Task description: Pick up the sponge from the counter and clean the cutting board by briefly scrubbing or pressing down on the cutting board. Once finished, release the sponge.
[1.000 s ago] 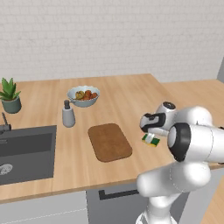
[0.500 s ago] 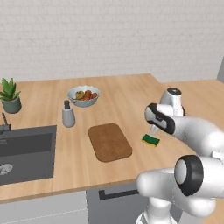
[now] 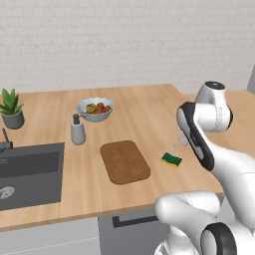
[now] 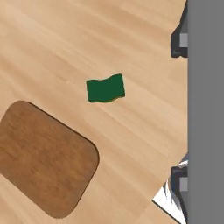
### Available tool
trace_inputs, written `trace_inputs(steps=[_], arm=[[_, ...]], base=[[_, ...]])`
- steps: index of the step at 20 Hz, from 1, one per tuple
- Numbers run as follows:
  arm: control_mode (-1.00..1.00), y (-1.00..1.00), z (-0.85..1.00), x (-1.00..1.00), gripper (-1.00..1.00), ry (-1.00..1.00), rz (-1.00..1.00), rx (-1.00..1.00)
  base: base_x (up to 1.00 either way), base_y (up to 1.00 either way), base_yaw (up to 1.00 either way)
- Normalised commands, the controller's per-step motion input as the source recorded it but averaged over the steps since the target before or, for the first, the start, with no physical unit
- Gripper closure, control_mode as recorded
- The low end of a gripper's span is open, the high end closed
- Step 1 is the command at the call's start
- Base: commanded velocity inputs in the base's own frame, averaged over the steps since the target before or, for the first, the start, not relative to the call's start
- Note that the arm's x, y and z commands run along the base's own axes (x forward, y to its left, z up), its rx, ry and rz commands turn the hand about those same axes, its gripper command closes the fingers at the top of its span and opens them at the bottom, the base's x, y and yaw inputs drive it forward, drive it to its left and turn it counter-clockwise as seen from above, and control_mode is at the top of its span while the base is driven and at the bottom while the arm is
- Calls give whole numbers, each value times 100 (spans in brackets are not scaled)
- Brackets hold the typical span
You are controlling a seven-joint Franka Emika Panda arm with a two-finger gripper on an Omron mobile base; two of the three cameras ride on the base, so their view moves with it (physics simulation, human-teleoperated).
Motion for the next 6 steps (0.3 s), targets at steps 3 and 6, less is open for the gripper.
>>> trace_inputs(steps=[3,6], arm=[[-100,0,77,-100,-100,1,-21,15],[-100,0,46,-100,-100,-10,-19,17]], base=[[0,0,0],[0,0,0]])
